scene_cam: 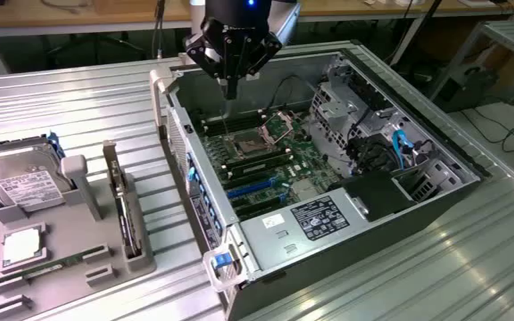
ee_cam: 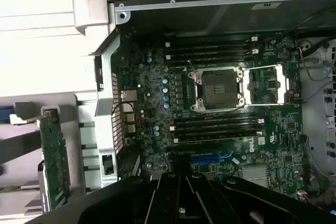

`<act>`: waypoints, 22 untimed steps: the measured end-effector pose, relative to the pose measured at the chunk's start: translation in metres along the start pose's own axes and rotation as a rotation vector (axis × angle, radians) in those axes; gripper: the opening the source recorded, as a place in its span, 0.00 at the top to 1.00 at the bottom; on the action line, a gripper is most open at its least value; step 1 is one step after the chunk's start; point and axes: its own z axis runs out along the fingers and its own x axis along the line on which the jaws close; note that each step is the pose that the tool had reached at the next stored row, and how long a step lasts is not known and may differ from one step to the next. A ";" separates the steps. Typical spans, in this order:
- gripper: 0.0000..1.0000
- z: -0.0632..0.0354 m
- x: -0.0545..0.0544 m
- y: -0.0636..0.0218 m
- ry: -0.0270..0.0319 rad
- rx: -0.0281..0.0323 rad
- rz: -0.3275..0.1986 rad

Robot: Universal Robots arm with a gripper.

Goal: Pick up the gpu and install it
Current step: 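Reach for the gpu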

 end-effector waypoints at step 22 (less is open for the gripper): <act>0.89 -0.0008 0.031 -0.0030 0.0002 -0.0002 0.000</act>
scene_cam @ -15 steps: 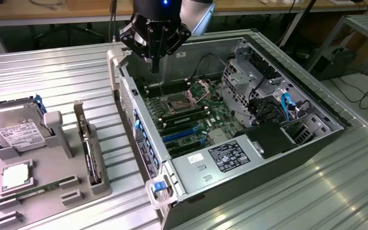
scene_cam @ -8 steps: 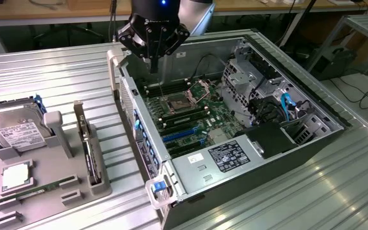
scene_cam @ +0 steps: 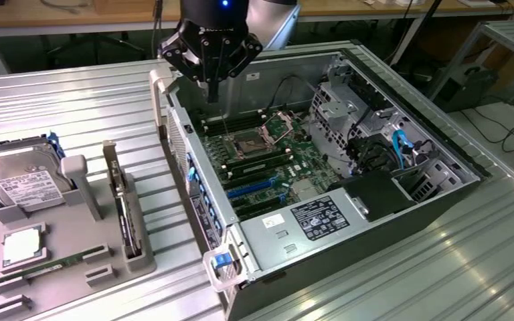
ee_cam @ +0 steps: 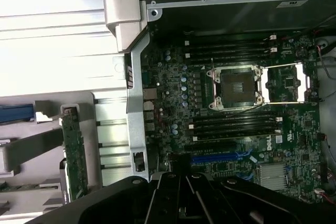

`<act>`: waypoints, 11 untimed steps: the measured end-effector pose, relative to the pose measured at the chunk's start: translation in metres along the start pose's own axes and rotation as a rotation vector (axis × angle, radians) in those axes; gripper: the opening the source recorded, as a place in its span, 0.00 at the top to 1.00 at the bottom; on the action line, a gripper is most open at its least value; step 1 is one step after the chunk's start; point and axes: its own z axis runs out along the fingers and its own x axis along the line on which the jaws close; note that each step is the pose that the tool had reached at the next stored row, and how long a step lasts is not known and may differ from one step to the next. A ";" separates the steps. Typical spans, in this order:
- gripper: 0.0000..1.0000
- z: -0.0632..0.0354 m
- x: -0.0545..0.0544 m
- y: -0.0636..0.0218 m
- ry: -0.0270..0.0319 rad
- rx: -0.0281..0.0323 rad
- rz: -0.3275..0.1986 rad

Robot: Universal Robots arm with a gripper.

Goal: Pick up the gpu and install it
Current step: 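Reach for the gpu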

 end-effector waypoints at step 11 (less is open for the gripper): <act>0.89 -0.0002 0.006 -0.0008 0.0003 0.0001 0.000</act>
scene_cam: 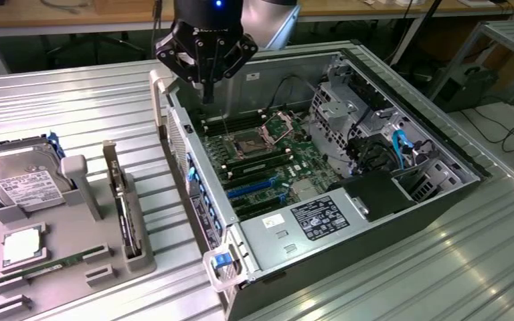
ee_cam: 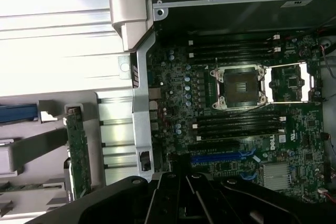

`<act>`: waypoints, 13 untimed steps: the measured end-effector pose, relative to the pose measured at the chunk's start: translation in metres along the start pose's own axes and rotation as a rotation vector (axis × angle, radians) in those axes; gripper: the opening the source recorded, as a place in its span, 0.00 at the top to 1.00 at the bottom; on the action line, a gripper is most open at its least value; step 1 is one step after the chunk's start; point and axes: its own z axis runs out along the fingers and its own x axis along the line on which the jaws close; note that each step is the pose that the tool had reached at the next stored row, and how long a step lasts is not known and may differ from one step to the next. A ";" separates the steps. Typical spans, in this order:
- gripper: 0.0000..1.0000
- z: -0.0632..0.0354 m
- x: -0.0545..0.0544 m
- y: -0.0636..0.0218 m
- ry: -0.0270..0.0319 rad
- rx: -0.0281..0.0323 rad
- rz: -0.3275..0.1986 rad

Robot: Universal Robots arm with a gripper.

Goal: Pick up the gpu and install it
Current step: 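Reach for the gpu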

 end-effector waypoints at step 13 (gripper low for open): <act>0.89 -0.0002 0.008 -0.0010 0.0004 0.0000 0.000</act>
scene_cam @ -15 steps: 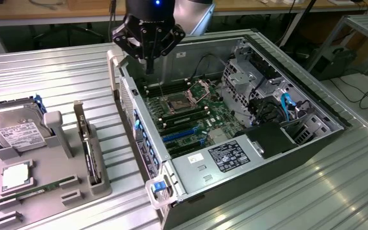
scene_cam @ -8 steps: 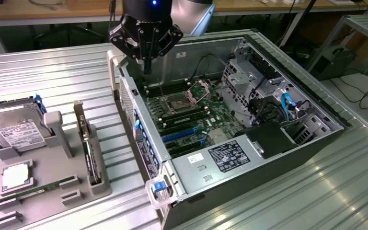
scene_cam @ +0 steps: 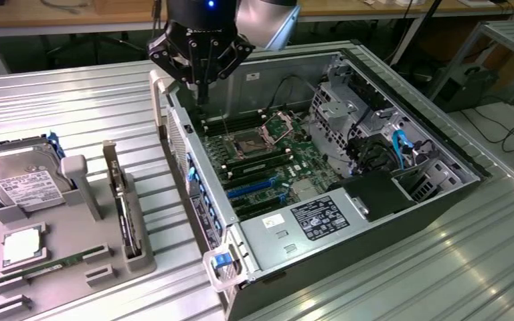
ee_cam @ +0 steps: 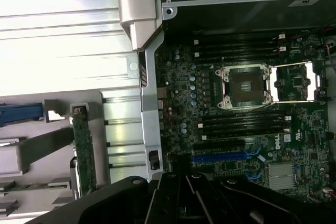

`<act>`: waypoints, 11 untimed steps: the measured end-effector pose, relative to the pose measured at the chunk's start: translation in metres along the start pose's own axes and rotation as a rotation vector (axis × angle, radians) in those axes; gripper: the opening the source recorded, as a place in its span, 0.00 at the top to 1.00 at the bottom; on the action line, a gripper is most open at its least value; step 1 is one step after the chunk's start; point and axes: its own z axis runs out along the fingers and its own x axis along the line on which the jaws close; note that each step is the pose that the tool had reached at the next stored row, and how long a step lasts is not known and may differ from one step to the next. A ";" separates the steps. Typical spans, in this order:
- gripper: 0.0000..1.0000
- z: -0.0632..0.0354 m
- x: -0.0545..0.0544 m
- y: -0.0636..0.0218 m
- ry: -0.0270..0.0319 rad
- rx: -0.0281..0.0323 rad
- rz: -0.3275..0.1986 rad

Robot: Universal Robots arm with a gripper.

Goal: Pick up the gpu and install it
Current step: 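Reach for the gpu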

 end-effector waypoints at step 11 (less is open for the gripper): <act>0.89 -0.0002 0.008 -0.0012 0.0003 0.0000 0.000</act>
